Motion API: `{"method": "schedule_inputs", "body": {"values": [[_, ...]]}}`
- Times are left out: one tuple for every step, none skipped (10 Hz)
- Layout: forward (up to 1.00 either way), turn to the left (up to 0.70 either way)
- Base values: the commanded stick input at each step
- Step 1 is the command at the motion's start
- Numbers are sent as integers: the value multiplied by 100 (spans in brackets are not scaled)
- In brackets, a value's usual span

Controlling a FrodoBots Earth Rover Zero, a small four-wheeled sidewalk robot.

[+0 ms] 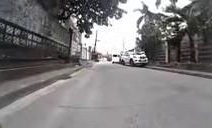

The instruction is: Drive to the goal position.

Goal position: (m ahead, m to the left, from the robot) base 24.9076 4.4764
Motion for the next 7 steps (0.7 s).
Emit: {"method": "schedule_inputs", "body": {"values": [[70,0],[70,0],[70,0],[70,0],[70,0],[70,0],[70,0]]}}
